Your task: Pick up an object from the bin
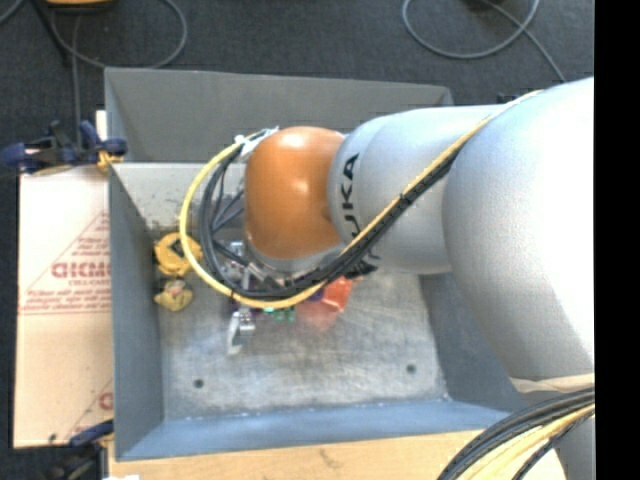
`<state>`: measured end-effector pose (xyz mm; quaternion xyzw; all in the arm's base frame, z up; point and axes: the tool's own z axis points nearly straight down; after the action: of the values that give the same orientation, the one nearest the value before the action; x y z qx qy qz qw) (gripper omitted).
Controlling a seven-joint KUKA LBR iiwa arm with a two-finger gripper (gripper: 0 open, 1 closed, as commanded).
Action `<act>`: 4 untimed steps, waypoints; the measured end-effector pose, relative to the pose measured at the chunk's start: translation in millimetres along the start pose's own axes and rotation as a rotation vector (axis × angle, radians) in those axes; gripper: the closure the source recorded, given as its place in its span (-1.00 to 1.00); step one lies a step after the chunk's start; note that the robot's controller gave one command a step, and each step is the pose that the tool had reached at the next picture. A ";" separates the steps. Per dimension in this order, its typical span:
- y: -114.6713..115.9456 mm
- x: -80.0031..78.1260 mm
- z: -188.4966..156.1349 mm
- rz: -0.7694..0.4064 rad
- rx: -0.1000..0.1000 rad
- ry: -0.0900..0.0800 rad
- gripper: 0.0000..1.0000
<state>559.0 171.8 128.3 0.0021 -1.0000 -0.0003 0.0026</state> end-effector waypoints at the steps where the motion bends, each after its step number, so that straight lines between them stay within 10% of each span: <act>1: -0.6 -2.1 -4.5 0.004 -0.002 -0.008 -1.00; 3: -47.7 -5.8 11.6 -0.132 0.000 -0.008 -1.00; 4: -53.6 18.5 34.6 -0.225 0.006 -0.008 -1.00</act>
Offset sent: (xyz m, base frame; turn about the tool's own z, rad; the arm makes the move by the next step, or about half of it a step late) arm 0.0053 -0.0910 -0.0251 -0.2262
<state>540.5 118.1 93.8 0.1146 -0.9934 0.0023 -0.0017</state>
